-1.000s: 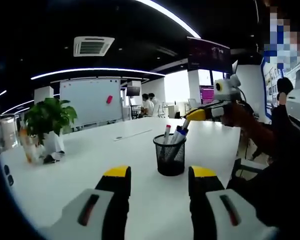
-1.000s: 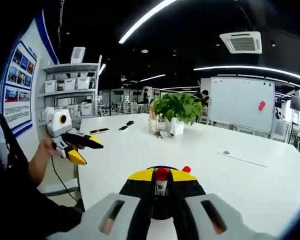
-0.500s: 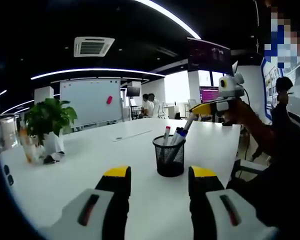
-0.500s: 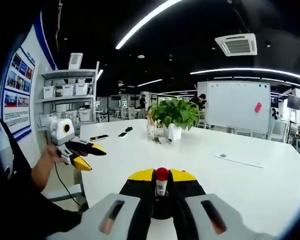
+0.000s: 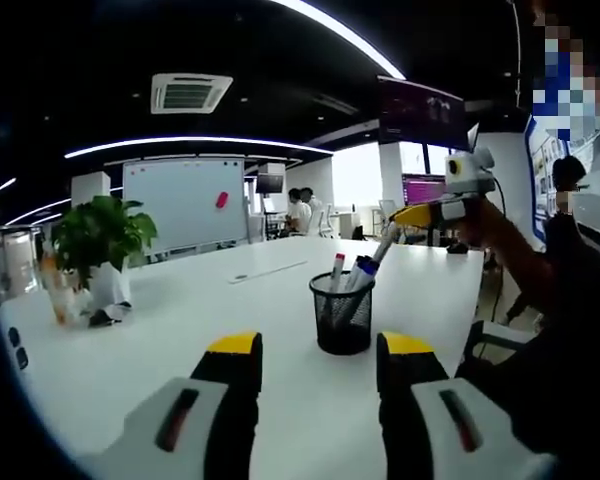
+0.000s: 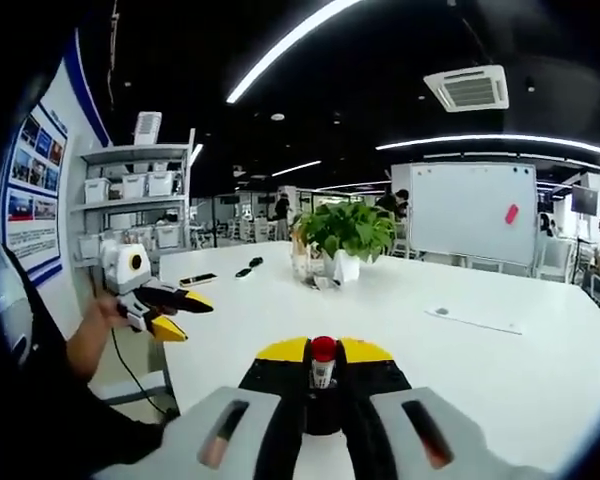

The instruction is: Pick up the whiteboard markers from the pen holder and place them facing the whiteboard neatly

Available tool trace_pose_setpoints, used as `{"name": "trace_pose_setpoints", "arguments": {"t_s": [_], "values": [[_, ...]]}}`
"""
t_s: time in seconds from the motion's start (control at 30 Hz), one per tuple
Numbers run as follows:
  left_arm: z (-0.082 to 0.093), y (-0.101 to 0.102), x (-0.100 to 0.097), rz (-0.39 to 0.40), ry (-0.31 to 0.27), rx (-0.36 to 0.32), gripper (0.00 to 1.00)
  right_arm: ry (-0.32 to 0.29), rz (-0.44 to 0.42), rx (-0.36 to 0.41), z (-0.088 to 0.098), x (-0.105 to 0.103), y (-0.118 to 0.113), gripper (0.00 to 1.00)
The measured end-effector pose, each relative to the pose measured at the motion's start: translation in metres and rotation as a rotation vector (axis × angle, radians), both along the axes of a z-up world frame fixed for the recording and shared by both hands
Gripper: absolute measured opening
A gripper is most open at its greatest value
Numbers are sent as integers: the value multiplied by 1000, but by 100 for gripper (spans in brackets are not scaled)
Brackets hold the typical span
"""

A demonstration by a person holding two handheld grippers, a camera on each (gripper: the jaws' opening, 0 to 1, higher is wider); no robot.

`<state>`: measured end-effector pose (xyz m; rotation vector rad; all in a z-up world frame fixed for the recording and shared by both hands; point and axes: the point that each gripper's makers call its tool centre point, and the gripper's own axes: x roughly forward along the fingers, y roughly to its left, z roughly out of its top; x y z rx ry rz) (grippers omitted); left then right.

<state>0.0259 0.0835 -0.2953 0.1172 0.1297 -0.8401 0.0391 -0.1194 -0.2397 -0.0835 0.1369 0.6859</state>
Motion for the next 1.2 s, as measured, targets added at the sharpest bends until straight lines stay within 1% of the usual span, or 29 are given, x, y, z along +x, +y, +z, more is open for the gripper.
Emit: {"name": "trace_pose_setpoints", "arguments": {"t_s": [0.07,0.17,0.33,0.5,0.57,0.7,0.77,0.9,0.97,1.1,1.2], "values": [[0,0,0,-2,1,1,47,1,8,-10,-3,-5,1,13],[-1,0,0,-1,2,0,47,-16,14,-50,-7,-9,1,13],[0,-1,-1,-5,-1,5,47,-21,29,-96,-15,-16,3,13],[0,0,-1,-1,-2,2,47,-10,30,-146,-26,-21,2,13],[0,0,-1,-1,0,5,47,-3,31,-174,-34,-23,0,13],[-1,-1,-1,-2,0,5,47,10,27,-172,-40,-23,-2,13],[-1,-1,0,-1,1,5,47,11,25,-162,-39,-23,-2,13],[-1,0,0,-1,1,7,47,-5,20,-142,-31,-23,-1,13],[-1,0,0,1,1,5,47,-22,19,-126,-24,-23,0,13],[-2,1,0,1,2,6,47,-41,22,-111,-15,-25,1,13],[-2,1,0,2,2,5,47,-58,29,-80,-6,-27,2,13]]}}
